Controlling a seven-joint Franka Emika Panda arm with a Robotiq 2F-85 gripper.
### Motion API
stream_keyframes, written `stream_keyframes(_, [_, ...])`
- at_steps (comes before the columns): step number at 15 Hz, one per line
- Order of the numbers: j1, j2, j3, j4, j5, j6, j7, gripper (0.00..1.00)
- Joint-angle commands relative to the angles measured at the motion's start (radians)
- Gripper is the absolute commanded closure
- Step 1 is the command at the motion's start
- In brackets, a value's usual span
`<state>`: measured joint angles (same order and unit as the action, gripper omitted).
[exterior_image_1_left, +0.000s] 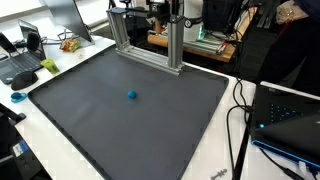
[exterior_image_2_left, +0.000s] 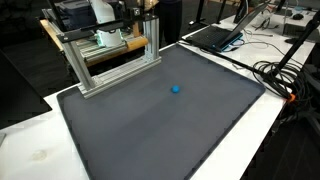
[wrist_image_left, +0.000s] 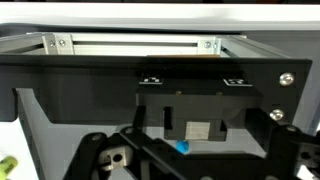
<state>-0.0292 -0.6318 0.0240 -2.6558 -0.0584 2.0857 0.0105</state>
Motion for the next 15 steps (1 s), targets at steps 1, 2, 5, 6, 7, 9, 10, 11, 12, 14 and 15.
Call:
stream_keyframes(1, [0.016, -0.004, -0.002, -0.014, 0.015, 0.018, 0.016, 0.0])
stream_keyframes(2, [0.016, -0.004, 0.001, -0.017, 0.013, 0.019, 0.018, 0.0])
stream_keyframes(5, [0.013, -0.007, 0.01, -0.024, -0.007, 0.022, 0.021, 0.0])
stream_keyframes(6, [0.009, -0.009, 0.016, -0.027, -0.02, 0.028, 0.023, 0.0])
stream_keyframes(7, [0.012, -0.011, 0.014, -0.028, -0.02, 0.026, 0.014, 0.0])
stream_keyframes(9, [0.013, -0.015, 0.015, -0.031, -0.031, 0.024, 0.0, 0.0])
stream_keyframes(10, [0.014, -0.015, 0.015, -0.03, -0.032, 0.017, -0.003, 0.0])
stream_keyframes(11, [0.012, -0.016, 0.016, -0.03, -0.036, 0.022, -0.001, 0.0])
stream_keyframes(12, [0.008, -0.017, 0.017, -0.03, -0.041, 0.024, 0.002, 0.0])
stream_keyframes(14, [0.007, -0.015, 0.013, -0.027, -0.048, 0.019, -0.005, 0.0])
stream_keyframes(15, [0.005, -0.013, 0.013, -0.026, -0.052, 0.02, -0.004, 0.0])
